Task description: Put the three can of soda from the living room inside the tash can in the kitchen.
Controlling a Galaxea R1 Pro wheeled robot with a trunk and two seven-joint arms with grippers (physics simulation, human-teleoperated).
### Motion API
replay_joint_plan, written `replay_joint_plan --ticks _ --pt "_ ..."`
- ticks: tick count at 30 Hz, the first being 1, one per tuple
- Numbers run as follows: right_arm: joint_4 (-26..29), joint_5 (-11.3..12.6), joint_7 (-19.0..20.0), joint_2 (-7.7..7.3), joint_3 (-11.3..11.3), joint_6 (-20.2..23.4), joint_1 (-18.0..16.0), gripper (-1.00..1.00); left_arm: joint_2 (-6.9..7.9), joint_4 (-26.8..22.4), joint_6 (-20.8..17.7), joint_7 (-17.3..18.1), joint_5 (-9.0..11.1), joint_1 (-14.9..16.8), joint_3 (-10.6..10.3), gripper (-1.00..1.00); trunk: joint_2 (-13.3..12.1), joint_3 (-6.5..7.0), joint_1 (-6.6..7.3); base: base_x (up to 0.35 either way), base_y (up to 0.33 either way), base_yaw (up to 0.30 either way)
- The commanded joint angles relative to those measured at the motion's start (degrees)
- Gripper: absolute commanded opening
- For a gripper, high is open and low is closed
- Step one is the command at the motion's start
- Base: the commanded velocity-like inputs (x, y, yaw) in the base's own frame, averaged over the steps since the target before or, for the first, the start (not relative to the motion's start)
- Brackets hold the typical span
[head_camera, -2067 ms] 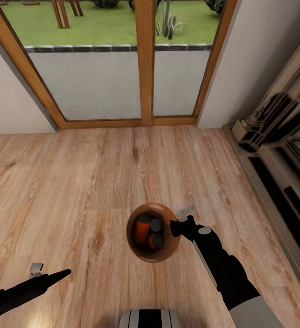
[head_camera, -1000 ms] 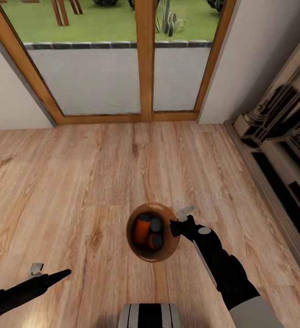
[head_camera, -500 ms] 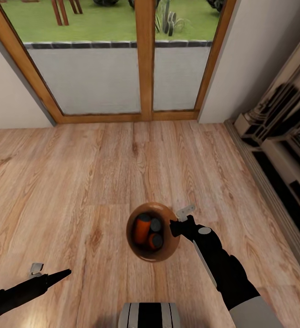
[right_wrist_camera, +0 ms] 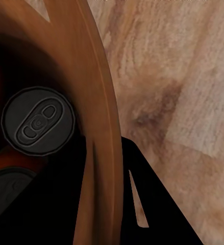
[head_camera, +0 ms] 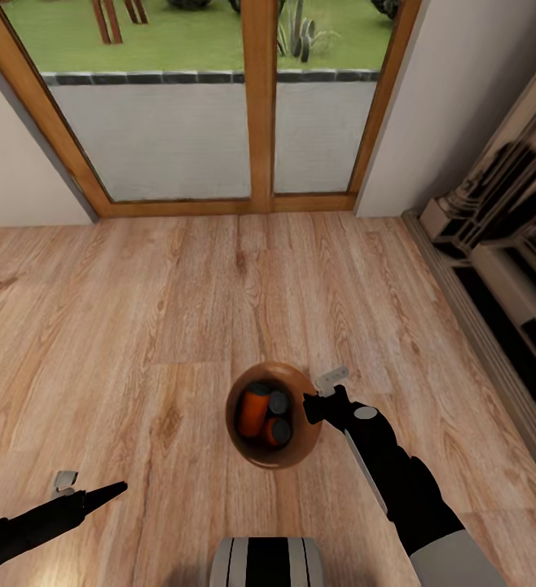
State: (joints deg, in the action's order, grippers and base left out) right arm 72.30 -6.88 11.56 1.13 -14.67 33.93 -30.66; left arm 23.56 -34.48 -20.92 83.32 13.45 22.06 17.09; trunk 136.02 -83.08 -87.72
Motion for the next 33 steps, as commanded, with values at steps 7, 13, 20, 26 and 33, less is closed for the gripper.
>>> replay_joint_plan --ticks 7,13,20,26,33 --pt "0.0 0.8 0.2 0.01 -0.1 0.1 0.0 -1.00 0.00 0.0 0.0 0.0 0.0 0.0 0.0 1.00 1.2 -0.53 -0.65 0.000 0.000 0.000" --pt "0.0 0.8 0.2 0.05 -0.1 0.1 0.0 -1.00 0.00 0.0 0.0 0.0 0.0 0.0 0.0 1.00 3.2 -1.43 -1.75 0.000 0.000 0.000" --pt "0.0 0.8 0.2 0.10 -0.1 0.1 0.0 -1.00 0.00 -0.1 0.0 0.0 0.0 0.0 0.0 1.00 4.0 -1.79 -2.19 0.000 0.000 0.000" --pt "0.0 0.8 0.2 0.10 -0.1 0.1 0.0 -1.00 0.00 -0.1 0.0 0.0 0.0 0.0 0.0 1.00 5.2 -2.33 -2.85 0.000 0.000 0.000" --pt "0.0 0.8 0.2 0.10 -0.1 0.1 0.0 -1.00 0.00 -0.1 0.0 0.0 0.0 0.0 0.0 1.00 6.0 -2.69 -3.29 0.000 0.000 0.000"
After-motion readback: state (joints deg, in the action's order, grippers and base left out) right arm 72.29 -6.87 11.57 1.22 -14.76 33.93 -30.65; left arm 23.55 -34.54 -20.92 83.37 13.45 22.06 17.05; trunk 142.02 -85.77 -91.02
